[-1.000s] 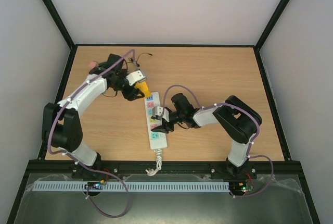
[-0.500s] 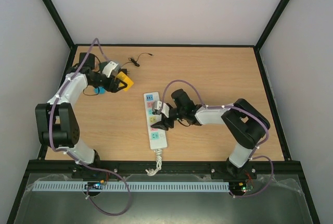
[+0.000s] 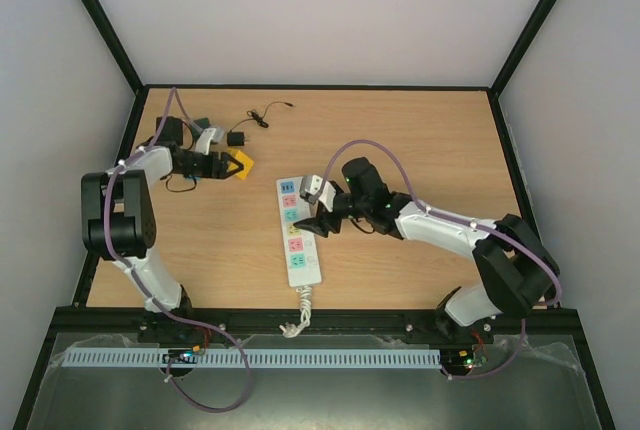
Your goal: Pull the plug off the socket
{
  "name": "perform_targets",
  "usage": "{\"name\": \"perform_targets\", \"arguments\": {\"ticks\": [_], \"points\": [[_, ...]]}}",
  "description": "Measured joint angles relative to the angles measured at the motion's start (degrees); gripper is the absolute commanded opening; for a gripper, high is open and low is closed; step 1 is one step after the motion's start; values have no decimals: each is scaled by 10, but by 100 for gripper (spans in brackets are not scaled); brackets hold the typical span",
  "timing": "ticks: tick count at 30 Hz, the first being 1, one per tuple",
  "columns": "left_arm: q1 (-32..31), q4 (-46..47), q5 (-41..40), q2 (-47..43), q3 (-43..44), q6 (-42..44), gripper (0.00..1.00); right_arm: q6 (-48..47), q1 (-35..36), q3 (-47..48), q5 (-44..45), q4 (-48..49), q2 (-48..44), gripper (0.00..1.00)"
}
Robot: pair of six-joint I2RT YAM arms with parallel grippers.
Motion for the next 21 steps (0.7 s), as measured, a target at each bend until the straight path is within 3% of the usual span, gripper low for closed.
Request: {"name": "perform_targets", "arguments": {"ticks": [14,21], "points": [[17,91,37,96,0,-134,58,1,-38,12,16,-76,-10,76],[19,109,51,111,10,-165,75,7,-39,22,17,-80,-8,76]]}}
